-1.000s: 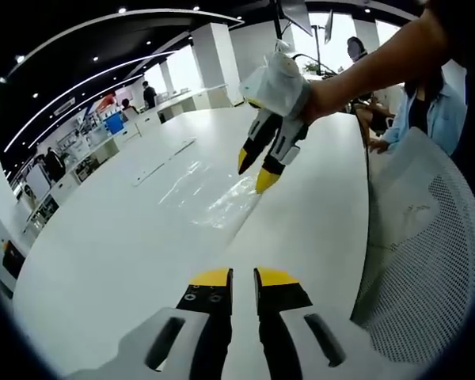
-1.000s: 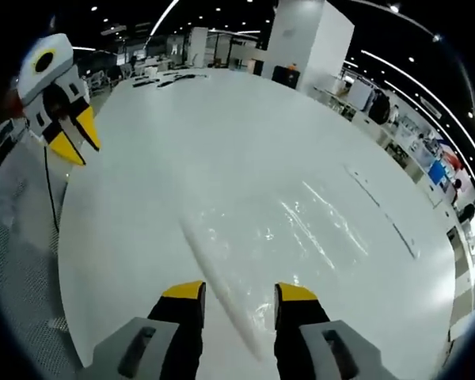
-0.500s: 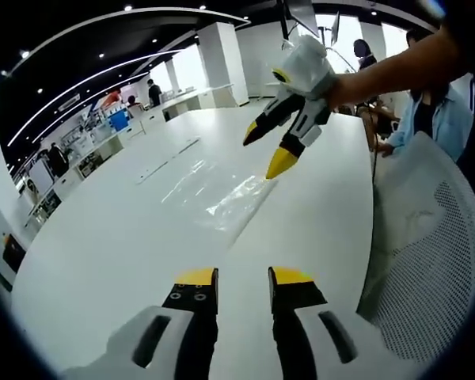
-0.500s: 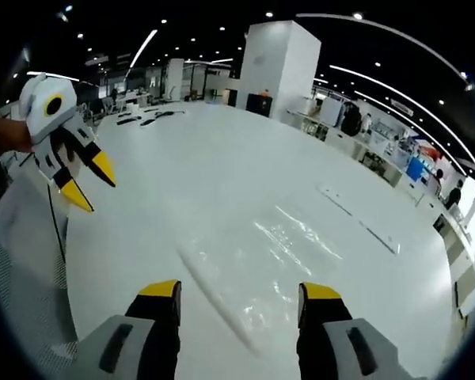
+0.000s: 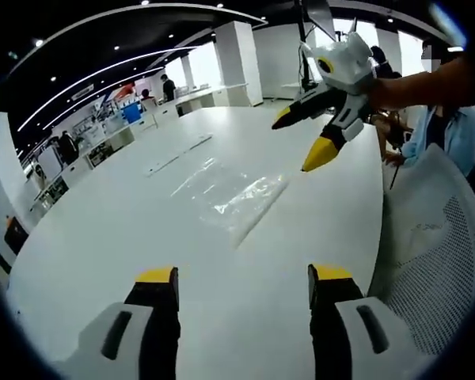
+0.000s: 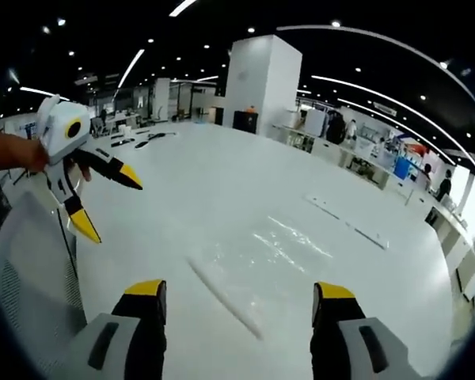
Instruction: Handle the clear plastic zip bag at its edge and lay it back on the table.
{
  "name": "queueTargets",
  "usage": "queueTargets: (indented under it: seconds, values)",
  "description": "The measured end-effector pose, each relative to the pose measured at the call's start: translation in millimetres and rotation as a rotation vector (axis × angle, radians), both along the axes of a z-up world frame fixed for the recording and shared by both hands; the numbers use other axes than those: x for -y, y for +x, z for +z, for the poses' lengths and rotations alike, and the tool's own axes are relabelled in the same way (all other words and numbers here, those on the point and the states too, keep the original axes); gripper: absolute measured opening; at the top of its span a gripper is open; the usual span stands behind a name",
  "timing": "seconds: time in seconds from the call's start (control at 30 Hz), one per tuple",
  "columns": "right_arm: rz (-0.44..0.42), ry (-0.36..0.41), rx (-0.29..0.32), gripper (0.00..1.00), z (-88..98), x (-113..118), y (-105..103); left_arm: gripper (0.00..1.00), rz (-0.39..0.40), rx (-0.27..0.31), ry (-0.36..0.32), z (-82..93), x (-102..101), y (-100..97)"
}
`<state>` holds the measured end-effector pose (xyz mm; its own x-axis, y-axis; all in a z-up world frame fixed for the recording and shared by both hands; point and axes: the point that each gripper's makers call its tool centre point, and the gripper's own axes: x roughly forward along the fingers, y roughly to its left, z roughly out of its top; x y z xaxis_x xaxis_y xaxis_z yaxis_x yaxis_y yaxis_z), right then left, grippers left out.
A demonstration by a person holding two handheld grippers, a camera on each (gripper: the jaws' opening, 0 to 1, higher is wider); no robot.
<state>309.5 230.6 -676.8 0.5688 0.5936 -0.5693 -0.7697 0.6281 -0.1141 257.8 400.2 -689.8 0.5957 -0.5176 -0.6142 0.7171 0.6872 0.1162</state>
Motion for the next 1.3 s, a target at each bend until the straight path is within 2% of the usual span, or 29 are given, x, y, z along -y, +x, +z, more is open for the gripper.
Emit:
queueTargets:
  seconds: [0.33,0.6,1.1,1.3]
  values:
    - [-0.04,0.068,0.02,0.82,7.3,5.1,-15.1,0.77,0.045,0.009,-0.04,2.3,0.6,-9.7]
    - [-0.077,0.136,0.014,0.88,13.7,7.6,-31.4,0.87,0.077,0.01,-0.04,-2.1,-7.3,-17.0]
    - [-0.111,0.165,0.007,0.93,12.8,9.7,-60.5,0.88,0.115,0.009,-0.073,2.3,-16.5,-31.7]
    - [-0.156,0.183,0.017,0.94,13.3,17.5,-65.7,0.9,0.127,0.009,-0.106,3.7,-17.2,-36.1]
